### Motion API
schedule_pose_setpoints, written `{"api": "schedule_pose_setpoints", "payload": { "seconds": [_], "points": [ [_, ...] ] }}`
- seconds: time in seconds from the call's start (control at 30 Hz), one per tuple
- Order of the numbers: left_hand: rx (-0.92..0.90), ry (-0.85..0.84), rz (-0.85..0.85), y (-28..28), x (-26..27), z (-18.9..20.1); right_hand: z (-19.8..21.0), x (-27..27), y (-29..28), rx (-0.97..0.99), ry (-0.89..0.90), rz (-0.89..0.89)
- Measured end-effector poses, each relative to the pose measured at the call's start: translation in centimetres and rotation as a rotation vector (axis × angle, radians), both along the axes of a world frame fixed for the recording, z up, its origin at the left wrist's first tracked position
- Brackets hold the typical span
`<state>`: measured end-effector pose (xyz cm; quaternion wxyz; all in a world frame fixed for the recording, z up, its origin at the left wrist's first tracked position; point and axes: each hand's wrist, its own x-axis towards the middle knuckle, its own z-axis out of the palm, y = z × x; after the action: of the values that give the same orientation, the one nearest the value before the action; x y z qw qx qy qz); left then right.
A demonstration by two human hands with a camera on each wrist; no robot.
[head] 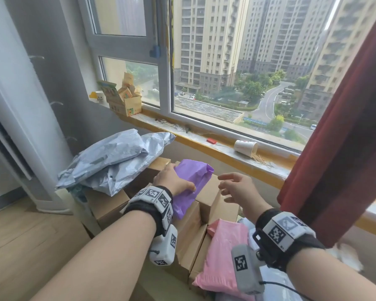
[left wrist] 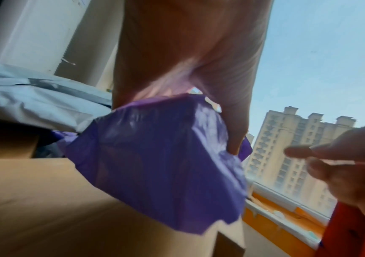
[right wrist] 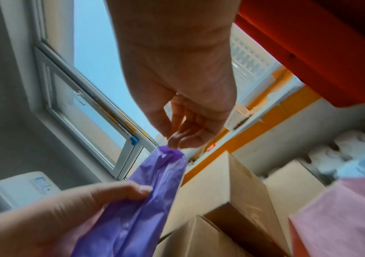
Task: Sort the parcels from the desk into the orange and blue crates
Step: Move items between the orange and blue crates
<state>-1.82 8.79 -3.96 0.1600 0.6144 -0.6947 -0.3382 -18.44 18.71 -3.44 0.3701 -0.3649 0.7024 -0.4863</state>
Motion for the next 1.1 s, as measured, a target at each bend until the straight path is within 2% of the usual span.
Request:
{"api": "schedule_pose_setpoints", "payload": {
  "seconds": [0.07, 0.13, 0.27, 0.33, 0.47, 0.77, 0.83, 0.97, 1.1],
  "points": [
    [0.033, 0.084, -0.046, 0.2, -0.9, 1.2, 0.6, -0.3, 0.0, -0.128, 0.229, 0.016],
    [0.075, 0.161, -0.086, 0.5, -1.9, 2.1, 1.3, -0.7, 0.2, -0.199, 0.581, 0.107],
    [0.227, 0.335, -0.194, 1.2, -3.8, 3.6, 3.3, -1.7, 1.1, -0.092, 1.201, 0.333],
    [0.268, 0.323, -0.262, 1.4, -4.7, 4.3, 3.6, -2.3, 1.5, -0.024, 1.331, 0.371],
    [0.279, 0.302, -0.349, 2.0, -6.3, 4.9, 3.3, -3.3, 2.4, 0.062, 1.297, 0.332],
    [0.319, 0.321, -0.516, 2.9, -8.3, 5.3, 2.8, -4.9, 4.1, -0.003, 1.162, 0.204],
    [0.293, 0.339, -0.481, 3.0, -8.7, 5.8, 2.9, -5.5, 4.4, 0.030, 1.090, 0.166],
    [0.234, 0.492, -0.284, 2.4, -8.7, 7.1, 3.9, -6.7, 5.1, 0.035, 0.831, 0.015],
    [0.144, 0.652, -0.216, 1.9, -8.7, 7.4, 4.9, -7.7, 5.5, -0.050, 0.282, -0.115]
  ]
}}
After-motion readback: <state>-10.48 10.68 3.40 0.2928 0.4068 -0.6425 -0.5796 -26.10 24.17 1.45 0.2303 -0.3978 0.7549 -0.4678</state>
